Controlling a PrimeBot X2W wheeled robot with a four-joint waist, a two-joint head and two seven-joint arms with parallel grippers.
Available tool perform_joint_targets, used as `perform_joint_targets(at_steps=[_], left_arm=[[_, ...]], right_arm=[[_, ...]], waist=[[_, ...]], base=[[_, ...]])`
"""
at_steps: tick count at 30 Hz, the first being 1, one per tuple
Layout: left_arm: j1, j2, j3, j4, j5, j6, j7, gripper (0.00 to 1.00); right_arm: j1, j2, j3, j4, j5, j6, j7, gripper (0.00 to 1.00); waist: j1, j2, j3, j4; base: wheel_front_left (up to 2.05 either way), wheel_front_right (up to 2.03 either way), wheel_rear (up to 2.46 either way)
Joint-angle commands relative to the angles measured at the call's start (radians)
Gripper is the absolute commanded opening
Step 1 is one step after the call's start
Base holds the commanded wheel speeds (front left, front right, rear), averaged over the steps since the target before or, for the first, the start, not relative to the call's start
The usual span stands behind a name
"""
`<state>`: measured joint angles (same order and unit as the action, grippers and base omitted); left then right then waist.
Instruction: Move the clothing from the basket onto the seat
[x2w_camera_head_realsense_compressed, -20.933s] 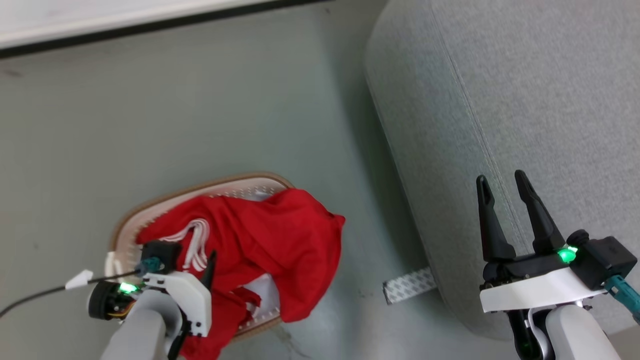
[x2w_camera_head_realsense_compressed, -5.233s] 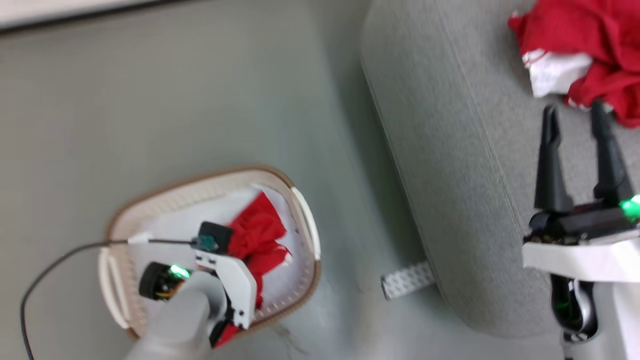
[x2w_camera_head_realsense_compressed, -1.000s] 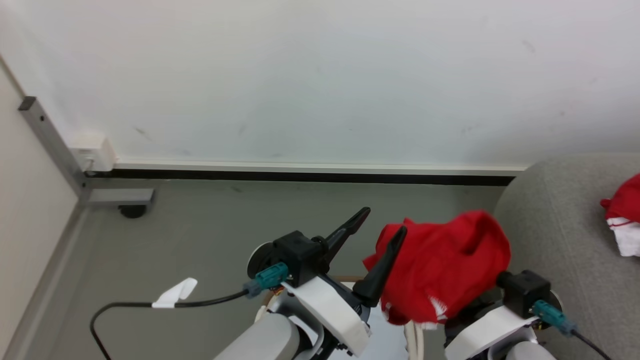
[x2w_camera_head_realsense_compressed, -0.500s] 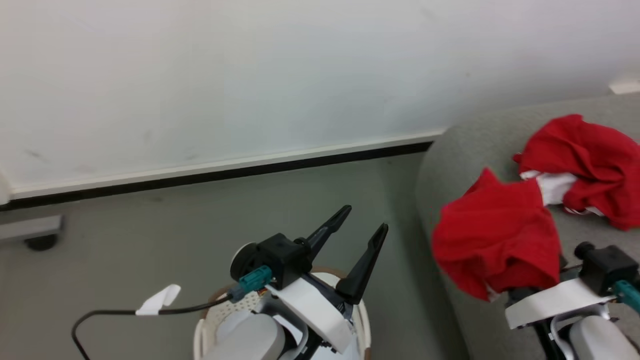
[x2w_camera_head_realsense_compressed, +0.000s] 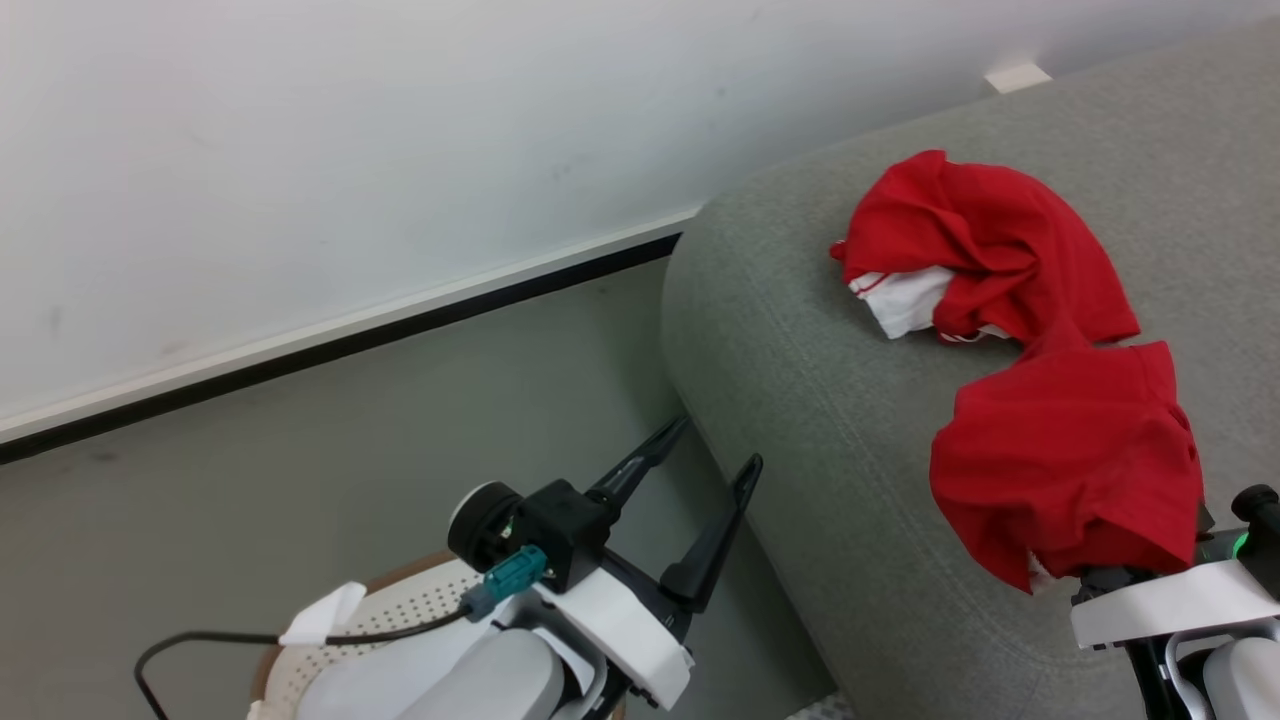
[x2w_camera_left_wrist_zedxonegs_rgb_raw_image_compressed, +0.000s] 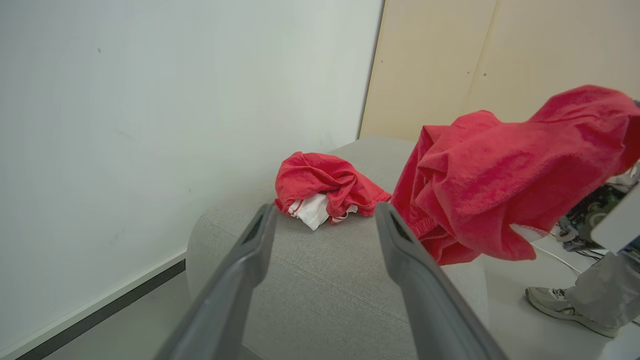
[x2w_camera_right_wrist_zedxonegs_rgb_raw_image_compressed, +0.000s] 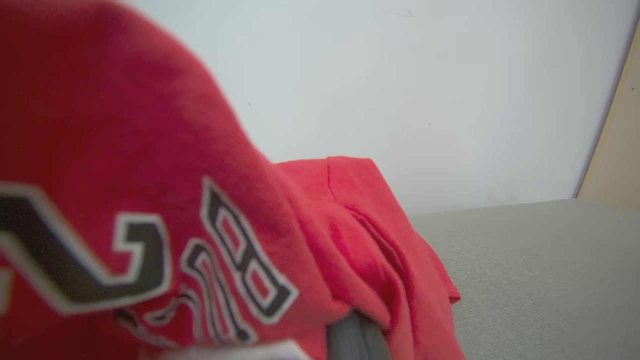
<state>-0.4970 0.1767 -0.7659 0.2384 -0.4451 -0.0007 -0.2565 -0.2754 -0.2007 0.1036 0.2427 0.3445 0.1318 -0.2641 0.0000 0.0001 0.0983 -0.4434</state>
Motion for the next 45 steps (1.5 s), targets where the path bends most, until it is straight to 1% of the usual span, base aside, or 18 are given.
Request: perform_joint_targets(at_steps=[1, 5, 11, 15, 19, 23, 26, 31, 35, 41, 42, 45], left_arm=[[-0.004, 0.003, 0.001, 0.007, 0.013, -0.005, -0.002, 1.0], [-0.006, 0.0, 0.0, 0.033, 0.033, -0.004, -0.008, 1.0], [-0.006, -0.013, 0.007, 0.047, 0.04, -0.014, -0.009, 1.0], [-0.009, -0.017, 0.008, 0.053, 0.043, -0.019, -0.008, 1.0], [-0.023, -0.011, 0.013, 0.043, 0.053, -0.018, -0.008, 1.0], [-0.04, 0.0, 0.015, 0.036, 0.069, -0.019, -0.008, 1.0], [-0.053, 0.012, 0.014, 0.036, 0.075, -0.021, -0.004, 1.0], [-0.08, 0.022, 0.014, 0.027, 0.08, -0.025, 0.005, 1.0], [-0.101, 0.029, 0.015, 0.013, 0.085, -0.024, 0.017, 1.0], [-0.136, 0.046, 0.01, -0.012, 0.099, -0.026, 0.036, 1.0], [-0.14, 0.049, 0.01, -0.015, 0.102, -0.026, 0.038, 1.0], [-0.154, 0.053, 0.01, -0.022, 0.106, -0.025, 0.039, 1.0]], right_arm=[[0.012, 0.0, -0.004, -0.007, -0.007, -0.002, 0.0, 0.0], [0.027, 0.009, -0.027, -0.015, -0.003, -0.002, 0.0, 0.0], [0.035, 0.018, -0.045, -0.022, -0.007, -0.002, 0.0, 0.0], [0.012, 0.005, -0.057, -0.023, -0.002, -0.002, 0.0, 0.0], [-0.033, -0.017, -0.102, -0.031, 0.005, -0.002, 0.0, 0.0], [-0.097, -0.071, -0.121, 0.007, -0.008, -0.002, 0.0, 0.0], [-0.164, -0.11, -0.136, 0.052, 0.012, -0.002, 0.0, 0.0], [-0.281, -0.207, -0.143, 0.145, 0.03, -0.002, 0.011, 0.0], [-0.377, -0.275, -0.168, 0.206, 0.056, -0.002, 0.017, 0.0], [-0.511, -0.388, -0.154, 0.286, 0.059, -0.002, 0.046, 0.0], [-0.528, -0.404, -0.15, 0.307, 0.055, -0.002, 0.052, 0.06], [-0.577, -0.461, -0.129, 0.377, 0.051, -0.002, 0.082, 0.05]], waist=[[0.0, -0.0001, 0.01, -0.025], [0.0, -0.0001, 0.015, -0.038], [0.0, -0.0001, 0.02, -0.031], [0.0, -0.0001, 0.033, -0.014], [0.0, -0.0001, 0.069, 0.01], [0.0, -0.0001, 0.122, 0.04], [0.0, -0.0001, 0.165, 0.062], [0.0, -0.0001, 0.239, 0.103], [0.0, -0.0001, 0.301, 0.138], [0.0, -0.0001, 0.398, 0.19], [0.0, -0.0001, 0.413, 0.198], [0.0, -0.0001, 0.453, 0.222]], base=[[0.0, 0.0, 0.0], [0.0, 0.0, 0.0], [0.0, 0.0, 0.0], [0.0, 0.0, 0.0], [0.0, 0.0, 0.0], [0.0, 0.0, 0.0], [0.0, 0.0, 0.0], [0.0, 0.0, 0.0], [0.0, 0.0, 0.0], [0.0, 0.0, 0.0], [0.0, 0.0, 0.0], [0.0, 0.0, 0.0]])
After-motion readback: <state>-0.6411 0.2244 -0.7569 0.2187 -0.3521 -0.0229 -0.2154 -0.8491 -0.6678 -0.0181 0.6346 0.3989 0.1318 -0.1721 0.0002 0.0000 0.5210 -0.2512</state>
